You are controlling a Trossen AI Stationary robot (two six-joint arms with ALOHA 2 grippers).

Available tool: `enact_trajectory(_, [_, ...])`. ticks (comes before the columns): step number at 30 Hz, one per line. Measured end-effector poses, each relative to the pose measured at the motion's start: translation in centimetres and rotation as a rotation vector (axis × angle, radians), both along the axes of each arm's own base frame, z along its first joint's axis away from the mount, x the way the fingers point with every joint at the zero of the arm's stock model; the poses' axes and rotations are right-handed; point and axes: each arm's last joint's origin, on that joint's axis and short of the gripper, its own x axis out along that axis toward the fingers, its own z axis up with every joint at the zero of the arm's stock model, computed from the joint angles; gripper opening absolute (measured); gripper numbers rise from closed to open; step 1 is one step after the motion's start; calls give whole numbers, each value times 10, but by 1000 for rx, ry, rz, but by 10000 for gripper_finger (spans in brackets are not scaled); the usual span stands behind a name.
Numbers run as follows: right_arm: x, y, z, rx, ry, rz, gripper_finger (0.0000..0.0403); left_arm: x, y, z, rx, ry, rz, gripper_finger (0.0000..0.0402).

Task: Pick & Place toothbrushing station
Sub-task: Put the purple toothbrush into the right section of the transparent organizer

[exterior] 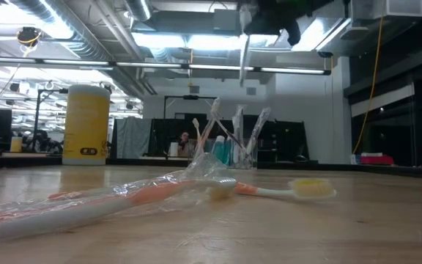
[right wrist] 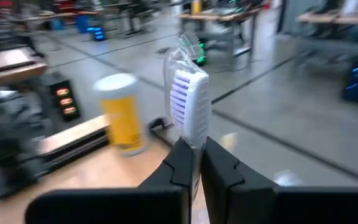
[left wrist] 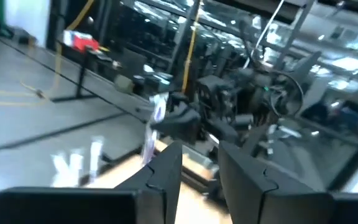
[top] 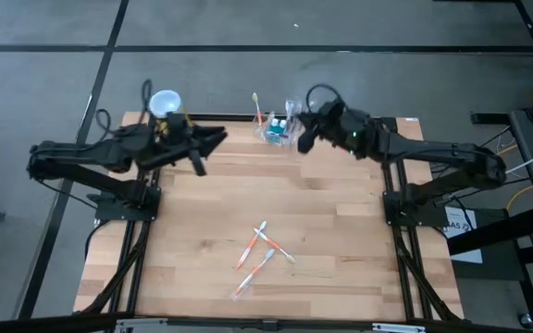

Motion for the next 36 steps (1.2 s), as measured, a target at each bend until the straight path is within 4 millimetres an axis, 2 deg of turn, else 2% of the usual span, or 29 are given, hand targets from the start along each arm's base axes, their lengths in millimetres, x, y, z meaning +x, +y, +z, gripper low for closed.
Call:
enact_trajectory(3, [-3, -25, -1, -47, -5, -40, 14, -16, -9, 4, 52, 20, 28, 102])
enact_trajectory(7, [-8, -57, -18, -57, -29, -57, 14, -22, -24, 6, 116, 47, 53, 102])
enact_trajectory(12, [-2, -86, -54, -29, 4, -54, 14, -18, -44, 3, 151, 85, 110, 102])
enact_trajectory(18, [10, -112, -86, -16, 13, -58, 14, -8, -63, -2, 142, 97, 161, 102])
enact_trajectory(22, [13, -119, -101, -1, 49, -58, 14, -5, -74, -5, 121, 91, 172, 102])
enact_trajectory(28, [18, -118, -114, 28, 107, -19, 14, -7, -85, -7, 88, 81, 184, 102])
enact_trajectory(36, [18, -114, -122, 49, 194, -10, 14, -9, -91, -7, 64, 64, 183, 102])
